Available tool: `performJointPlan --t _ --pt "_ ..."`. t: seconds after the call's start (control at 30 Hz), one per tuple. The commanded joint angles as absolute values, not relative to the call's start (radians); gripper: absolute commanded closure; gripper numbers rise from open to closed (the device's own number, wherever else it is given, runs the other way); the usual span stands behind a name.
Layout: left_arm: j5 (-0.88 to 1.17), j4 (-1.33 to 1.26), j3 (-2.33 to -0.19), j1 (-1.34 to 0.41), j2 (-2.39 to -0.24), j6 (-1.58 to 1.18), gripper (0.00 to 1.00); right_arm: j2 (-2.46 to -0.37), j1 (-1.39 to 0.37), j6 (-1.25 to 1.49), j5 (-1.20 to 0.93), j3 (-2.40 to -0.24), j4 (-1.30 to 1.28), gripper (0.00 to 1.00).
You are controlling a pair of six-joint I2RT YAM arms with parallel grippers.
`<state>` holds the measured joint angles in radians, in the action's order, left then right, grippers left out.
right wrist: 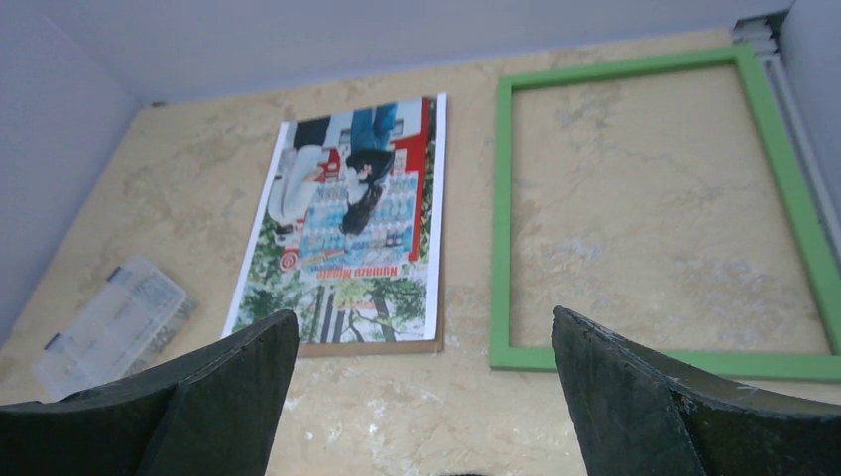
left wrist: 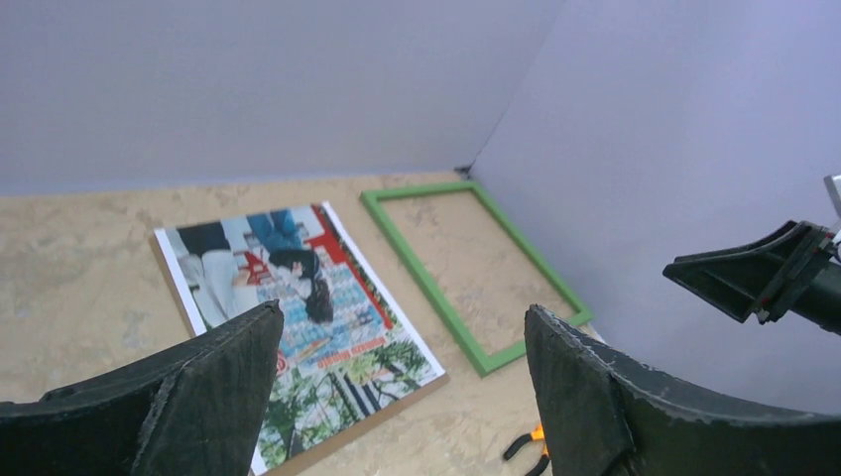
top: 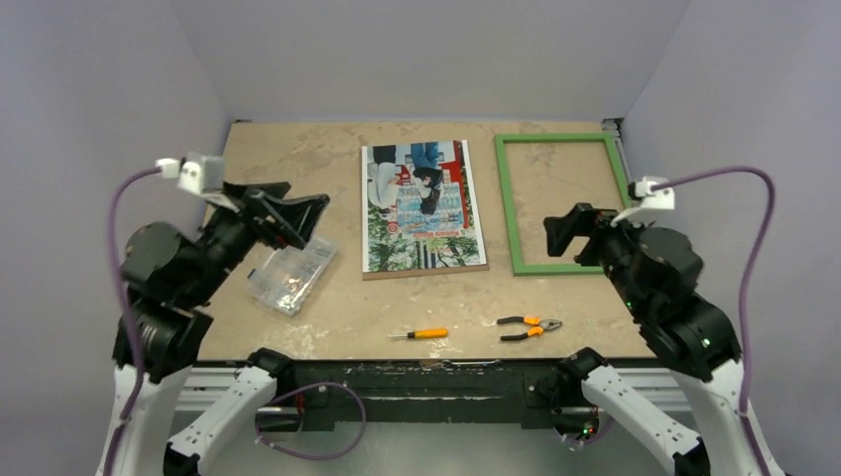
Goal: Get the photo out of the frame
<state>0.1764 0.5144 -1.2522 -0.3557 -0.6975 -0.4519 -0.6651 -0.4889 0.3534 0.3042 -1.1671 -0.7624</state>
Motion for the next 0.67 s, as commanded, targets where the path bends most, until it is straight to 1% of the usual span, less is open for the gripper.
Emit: performJointPlan --t 0.0,0.2,0.33,0.47,0.63 --pt "0.151 0.638 -1.325 -0.354 -0.621 -0.458 0.11 -0.619 -0.487 0.298 0.348 -1.277 -0.883 0.01" --pt "0.134 0.688 -1.321 -0.354 -0.557 -0.521 0.11 -0.617 -0.487 0.291 0.316 -1.34 -0.939 0.01" --pt "0.124 0.714 -1.339 -0.354 -0.544 -0.555 0.11 -0.573 -0.487 0.281 0.31 -1.36 -0.946 0.01" --pt "0.107 0.733 -1.362 -0.354 -0.547 -0.564 0.11 -0.5 -0.488 0.289 0.305 -1.351 -0.911 0.01" --pt "0.106 0.71 -1.343 -0.354 -0.542 -0.578 0.11 -0.503 -0.487 0.295 0.327 -1.339 -0.945 0.01"
